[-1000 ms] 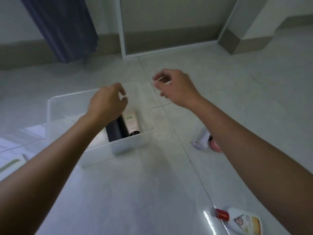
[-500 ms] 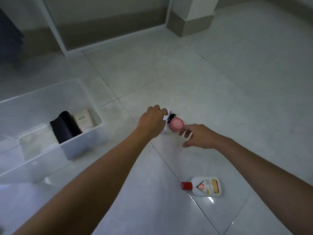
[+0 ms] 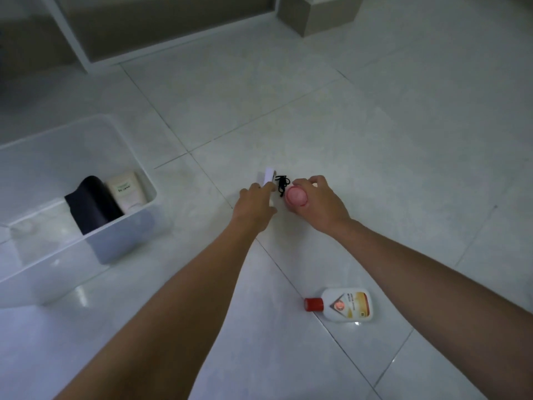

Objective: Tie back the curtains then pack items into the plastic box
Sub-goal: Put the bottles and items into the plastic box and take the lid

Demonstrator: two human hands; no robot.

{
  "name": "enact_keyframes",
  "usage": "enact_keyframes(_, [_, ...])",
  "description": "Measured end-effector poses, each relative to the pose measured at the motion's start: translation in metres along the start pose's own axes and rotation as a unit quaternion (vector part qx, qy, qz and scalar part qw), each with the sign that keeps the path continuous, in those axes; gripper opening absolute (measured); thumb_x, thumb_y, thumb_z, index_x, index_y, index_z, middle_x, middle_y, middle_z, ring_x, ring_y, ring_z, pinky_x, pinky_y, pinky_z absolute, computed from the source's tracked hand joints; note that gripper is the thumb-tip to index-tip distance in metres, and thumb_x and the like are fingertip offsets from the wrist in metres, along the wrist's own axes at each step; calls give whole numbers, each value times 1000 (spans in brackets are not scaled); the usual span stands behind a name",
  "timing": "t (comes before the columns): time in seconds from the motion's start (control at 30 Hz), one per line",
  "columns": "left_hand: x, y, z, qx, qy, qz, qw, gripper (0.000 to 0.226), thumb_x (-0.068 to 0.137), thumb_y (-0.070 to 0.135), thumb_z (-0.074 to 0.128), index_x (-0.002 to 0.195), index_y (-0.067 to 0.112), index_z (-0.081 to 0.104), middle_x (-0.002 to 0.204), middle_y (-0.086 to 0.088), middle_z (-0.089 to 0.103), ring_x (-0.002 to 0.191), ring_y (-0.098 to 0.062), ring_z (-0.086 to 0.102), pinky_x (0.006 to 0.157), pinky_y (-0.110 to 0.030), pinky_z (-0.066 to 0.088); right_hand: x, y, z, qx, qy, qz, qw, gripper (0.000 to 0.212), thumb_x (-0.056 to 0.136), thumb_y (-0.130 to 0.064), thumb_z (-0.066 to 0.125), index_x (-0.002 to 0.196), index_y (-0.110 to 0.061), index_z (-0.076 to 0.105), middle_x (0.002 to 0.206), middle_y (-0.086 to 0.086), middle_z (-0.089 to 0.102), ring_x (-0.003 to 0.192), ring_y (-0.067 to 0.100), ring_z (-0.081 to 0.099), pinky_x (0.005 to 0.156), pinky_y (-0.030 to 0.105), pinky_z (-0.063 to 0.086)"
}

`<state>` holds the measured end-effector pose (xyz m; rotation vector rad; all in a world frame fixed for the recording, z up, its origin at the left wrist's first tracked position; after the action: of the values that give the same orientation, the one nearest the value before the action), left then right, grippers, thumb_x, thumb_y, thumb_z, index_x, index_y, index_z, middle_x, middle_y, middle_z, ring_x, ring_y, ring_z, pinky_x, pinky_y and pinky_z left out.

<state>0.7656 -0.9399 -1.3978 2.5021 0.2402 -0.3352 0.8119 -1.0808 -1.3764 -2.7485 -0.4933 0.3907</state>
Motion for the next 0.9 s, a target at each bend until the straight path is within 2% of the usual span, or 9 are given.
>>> enact_keyframes(0.13, [-2,-1,-33,-44,26,13,999,48,89,27,63,131,18,41,111,-13,51,90,-27,52,74,-32,43,18,-9,6,-28,-28,5,999,60,83,-42,68,137,-31,44,145,7,36,121,32,48,93,40,47])
enact_keyframes(0.33, [-15,26,-112,-138,86,49,985,51,83,26,67,125,14,40,93,-7,56,79,-21,55,54,-22,35,28,-21,8,-95,-58,9,994,60,87,-35,60,141,-26,34,114,14,61,112,36,51,85,40,47])
enact_keyframes(0.4, [-30,33,-151,-155,107,61,980,50,82,21,66,126,13,42,90,-3,55,77,-17,52,55,-19,37,30,-36,0,-95,-43,5,995,66,84,-36,62,142,-25,33,114,15,61,114,36,51,88,40,47])
enact_keyframes(0.5, [-64,20,-218,-151,147,54,976,43,81,21,66,119,15,47,89,-1,58,77,-18,53,65,-28,44,38,-82,-27,-42,28,-30,998,71,78,-41,66,141,-22,38,117,18,61,111,38,55,90,43,46])
enact_keyframes(0.6, [-106,-28,-274,-84,184,13,979,39,81,25,68,115,17,50,92,2,58,80,-19,54,72,-29,43,42,-154,-67,67,105,-95,988,72,73,-52,60,138,-23,48,108,18,64,98,36,61,88,42,50])
enact_keyframes(0.67, [-138,-74,-301,-57,205,-34,976,40,81,27,70,116,18,52,92,1,57,77,-20,51,66,-25,36,42,-208,-87,148,120,-129,973,69,71,-57,58,134,-27,55,104,10,66,91,28,64,87,39,52])
enact_keyframes(0.73, [-168,-125,-312,-55,211,-95,971,41,82,30,70,117,20,52,95,-1,57,78,-23,54,66,-25,38,39,-262,-88,210,99,-162,959,58,75,-49,66,129,-29,60,102,1,68,90,22,66,89,37,52])
enact_keyframes(0.8, [-194,-172,-308,-74,205,-152,964,42,81,36,71,116,23,52,99,-4,60,83,-26,59,73,-33,48,31,-313,-71,256,57,-194,945,50,76,-41,70,123,-28,65,100,-4,70,87,18,68,90,38,54])
enact_keyframes(0.9, [-216,-218,-289,-95,189,-208,955,44,78,41,73,114,26,54,103,-4,62,87,-24,60,74,-32,49,14,-368,-31,265,-13,-233,936,40,78,-35,71,116,-24,69,101,-5,69,84,14,66,86,34,54])
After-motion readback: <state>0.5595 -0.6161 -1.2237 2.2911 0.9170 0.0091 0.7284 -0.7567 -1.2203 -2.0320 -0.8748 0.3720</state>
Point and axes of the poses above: each hand's wrist, its own x-axis towards the middle knuckle, its own z-axis out of the palm, y = z × x, the point moved 7 cm from there along x, towards the middle knuckle
